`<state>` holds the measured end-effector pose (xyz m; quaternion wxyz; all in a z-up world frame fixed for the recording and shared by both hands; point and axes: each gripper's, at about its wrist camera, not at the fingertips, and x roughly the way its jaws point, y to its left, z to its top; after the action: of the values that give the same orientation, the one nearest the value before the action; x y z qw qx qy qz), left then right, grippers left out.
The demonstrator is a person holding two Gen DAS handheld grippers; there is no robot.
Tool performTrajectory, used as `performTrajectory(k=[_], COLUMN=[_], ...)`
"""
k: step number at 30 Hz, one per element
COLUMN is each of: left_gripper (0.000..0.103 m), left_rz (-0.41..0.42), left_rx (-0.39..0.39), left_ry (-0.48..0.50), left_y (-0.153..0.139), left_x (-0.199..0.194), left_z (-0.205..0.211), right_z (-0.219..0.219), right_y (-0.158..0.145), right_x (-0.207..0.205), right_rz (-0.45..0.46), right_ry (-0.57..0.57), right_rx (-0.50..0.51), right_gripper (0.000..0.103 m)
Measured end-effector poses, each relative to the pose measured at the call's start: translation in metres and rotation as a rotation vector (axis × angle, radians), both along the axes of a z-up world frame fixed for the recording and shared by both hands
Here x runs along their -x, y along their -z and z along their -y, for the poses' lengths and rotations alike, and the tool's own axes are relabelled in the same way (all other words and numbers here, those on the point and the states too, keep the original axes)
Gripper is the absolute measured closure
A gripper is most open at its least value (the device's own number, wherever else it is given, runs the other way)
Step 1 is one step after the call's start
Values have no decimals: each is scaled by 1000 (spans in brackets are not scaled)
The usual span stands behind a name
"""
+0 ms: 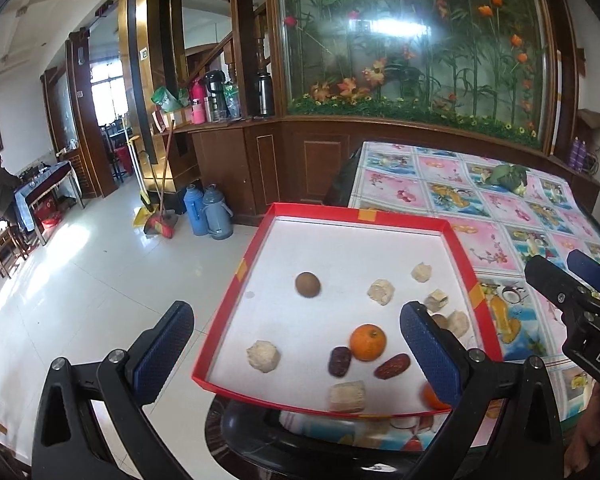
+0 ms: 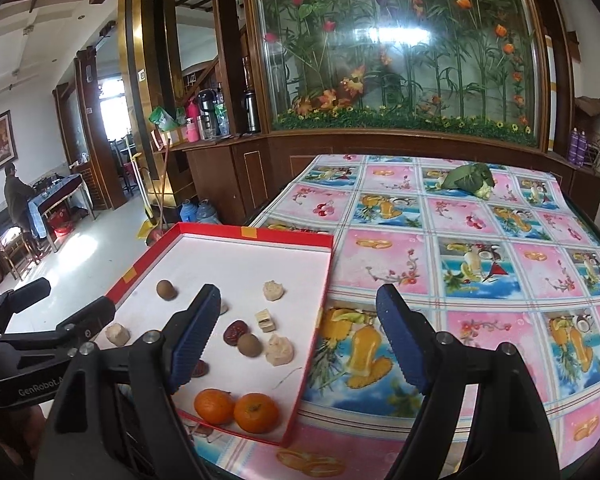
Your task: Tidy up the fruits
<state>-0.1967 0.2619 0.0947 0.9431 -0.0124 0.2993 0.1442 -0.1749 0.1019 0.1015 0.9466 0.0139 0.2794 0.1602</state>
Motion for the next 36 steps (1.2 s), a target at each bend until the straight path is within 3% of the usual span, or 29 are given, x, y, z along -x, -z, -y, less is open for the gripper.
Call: performTrajectory(k=[10,24,36], left_gripper=[0,0,0], left_rz=[-28,-10,5], left_rx=[23,116,143], left_ry=[-34,133,139], left_y=[8,25,27], left_x=[-4,7,14], left_z=[-28,-43,-52], right_z=[-28,-52,-63], right_y=[14,15,12], right_x=[3,15,26], right_rz=[-62,-69,-54], right_ry=[-5,34,45], right_rx=[19,62,89], right_gripper=[22,22,22])
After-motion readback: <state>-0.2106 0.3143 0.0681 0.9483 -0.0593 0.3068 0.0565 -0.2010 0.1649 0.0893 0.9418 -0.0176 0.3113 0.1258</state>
